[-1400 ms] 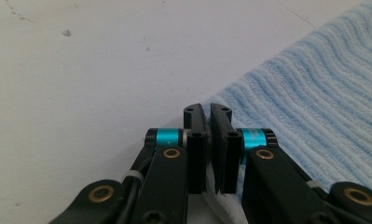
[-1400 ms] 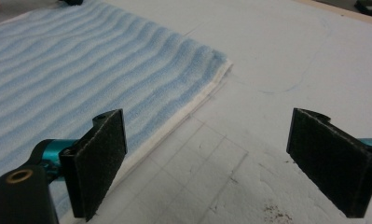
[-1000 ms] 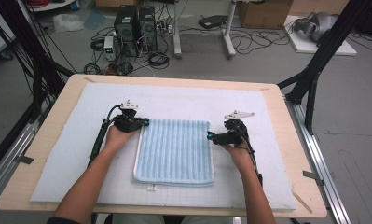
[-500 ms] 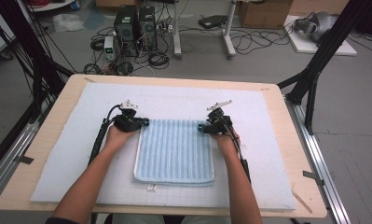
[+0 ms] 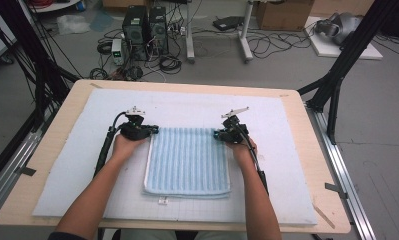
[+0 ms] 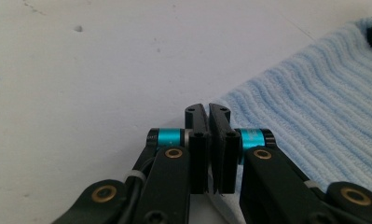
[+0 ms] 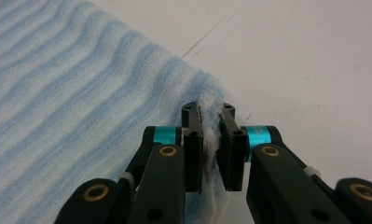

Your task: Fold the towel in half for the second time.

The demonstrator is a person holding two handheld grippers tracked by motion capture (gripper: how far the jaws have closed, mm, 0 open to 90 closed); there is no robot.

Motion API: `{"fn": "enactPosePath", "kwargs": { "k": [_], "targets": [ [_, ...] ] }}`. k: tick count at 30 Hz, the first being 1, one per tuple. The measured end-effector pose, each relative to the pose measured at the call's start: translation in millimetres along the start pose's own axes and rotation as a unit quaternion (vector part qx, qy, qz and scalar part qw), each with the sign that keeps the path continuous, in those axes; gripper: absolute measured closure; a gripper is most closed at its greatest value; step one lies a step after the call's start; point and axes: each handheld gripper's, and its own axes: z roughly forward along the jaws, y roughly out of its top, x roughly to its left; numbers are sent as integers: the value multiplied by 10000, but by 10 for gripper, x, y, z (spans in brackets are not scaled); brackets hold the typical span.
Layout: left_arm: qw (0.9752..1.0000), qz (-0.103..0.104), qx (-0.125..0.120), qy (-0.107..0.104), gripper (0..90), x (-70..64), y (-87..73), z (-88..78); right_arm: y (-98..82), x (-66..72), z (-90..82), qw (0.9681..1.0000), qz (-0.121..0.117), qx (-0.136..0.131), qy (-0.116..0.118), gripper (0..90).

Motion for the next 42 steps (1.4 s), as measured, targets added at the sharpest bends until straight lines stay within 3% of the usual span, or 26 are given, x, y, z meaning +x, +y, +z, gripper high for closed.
{"fn": "enactPosePath", "kwargs": {
  "k": [3, 6, 10, 12, 19, 24, 29, 33, 36, 42],
  "targets": [
    [9997, 73, -196, 79, 864, 18, 21, -20, 26, 7, 9, 9999, -41, -102, -128, 824],
    [9995, 11, -298, 108, 865, 56, 93, -38, 57, -9, 18, 9994, -37, -261, -210, 824],
    [9973, -212, -693, 98, 865, 81, 197, -54, 122, -41, 11, 9978, 76, -508, -422, 824],
    [9964, -299, -790, -3, 866, 91, 203, -76, 138, -49, -7, 9969, 84, -632, -457, 824],
    [9970, -108, -721, -258, 864, 25, 232, -223, 130, -20, -138, 9959, 49, -859, -268, 823],
    [9950, 87, -914, -397, 863, -75, 298, -364, 108, 14, -238, 9947, -75, -1004, -232, 822],
    [9944, 185, -928, -461, 861, -132, 318, -461, 100, 42, -341, 9933, -85, -1139, -166, 818],
    [9928, 237, -1075, -480, 861, -190, 235, -549, 70, 106, -432, 9921, -178, -1237, -140, 816],
    [9919, 206, -1149, -493, 861, -246, 126, -608, 22, 183, -492, 9911, -428, -1239, -221, 812],
    [9907, 166, -1215, -581, 861, -358, -19, -732, -111, 316, -606, 9893, -508, -1352, -203, 813]
  ]
}}
